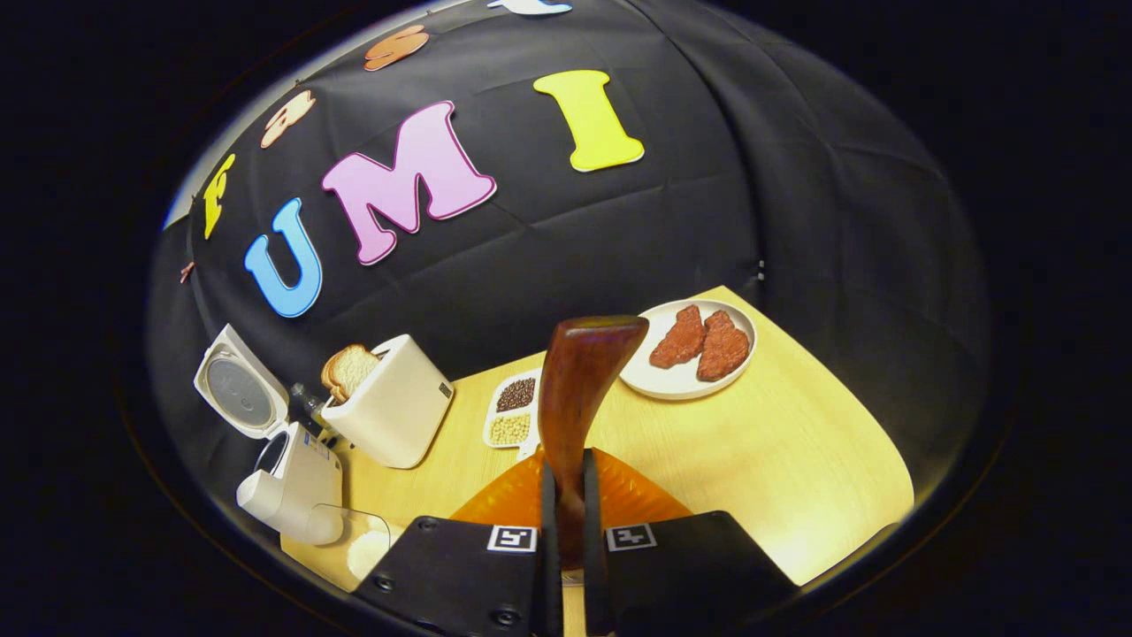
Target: Close the left gripper, press the button to open the rice cooker; take a wooden spoon from the chopstick holder with the right hand, scoop a spoonful of rice and pour it into the rice cooker, then put the wooden spoon back into the chopstick holder.
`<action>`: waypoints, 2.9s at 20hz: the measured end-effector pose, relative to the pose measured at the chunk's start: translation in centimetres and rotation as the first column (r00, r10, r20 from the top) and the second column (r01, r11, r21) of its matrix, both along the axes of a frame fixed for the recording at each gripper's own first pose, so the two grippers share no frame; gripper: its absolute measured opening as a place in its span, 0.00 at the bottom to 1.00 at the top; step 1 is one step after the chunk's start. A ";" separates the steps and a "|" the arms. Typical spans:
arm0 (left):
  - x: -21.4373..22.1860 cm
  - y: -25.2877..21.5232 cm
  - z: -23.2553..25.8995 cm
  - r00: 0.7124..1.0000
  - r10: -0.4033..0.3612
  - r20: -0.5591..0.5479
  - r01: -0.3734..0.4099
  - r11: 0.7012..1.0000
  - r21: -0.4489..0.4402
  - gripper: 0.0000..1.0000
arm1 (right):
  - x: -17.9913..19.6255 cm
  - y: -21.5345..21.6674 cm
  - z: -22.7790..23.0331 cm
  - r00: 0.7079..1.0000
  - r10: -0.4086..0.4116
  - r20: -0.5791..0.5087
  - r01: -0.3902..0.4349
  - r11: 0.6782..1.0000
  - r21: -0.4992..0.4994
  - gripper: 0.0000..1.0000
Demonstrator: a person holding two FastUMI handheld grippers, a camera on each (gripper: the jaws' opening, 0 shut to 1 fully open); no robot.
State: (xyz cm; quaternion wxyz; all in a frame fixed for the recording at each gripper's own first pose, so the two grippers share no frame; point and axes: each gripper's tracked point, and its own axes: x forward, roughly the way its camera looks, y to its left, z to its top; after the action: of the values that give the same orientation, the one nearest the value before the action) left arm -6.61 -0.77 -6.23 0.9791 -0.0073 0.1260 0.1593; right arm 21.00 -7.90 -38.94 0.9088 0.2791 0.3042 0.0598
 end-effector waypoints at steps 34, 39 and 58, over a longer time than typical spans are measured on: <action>36.0 14.5 14.6 0.924 -0.090 0.371 0.121 0.991 -0.062 0.94 | -16.9 -4.6 22.9 0.965 -0.080 0.249 0.162 0.930 -0.330 0.98; 42.6 16.4 9.3 0.956 -0.071 0.286 0.088 0.995 -0.047 0.95 | -18.8 -4.0 23.9 0.961 -0.130 0.246 0.213 0.912 -0.351 0.98; 42.9 14.9 -1.8 0.997 0.008 0.076 -0.006 1.000 -0.030 0.99 | -20.0 -1.0 23.9 0.969 -0.100 0.227 0.175 0.924 -0.340 0.98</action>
State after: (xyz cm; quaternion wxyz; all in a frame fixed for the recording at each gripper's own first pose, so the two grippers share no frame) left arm 36.32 14.13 -8.01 0.9824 -0.0285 0.0909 0.1604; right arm 1.00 -8.89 -15.02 0.9728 0.1222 0.1939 -0.0323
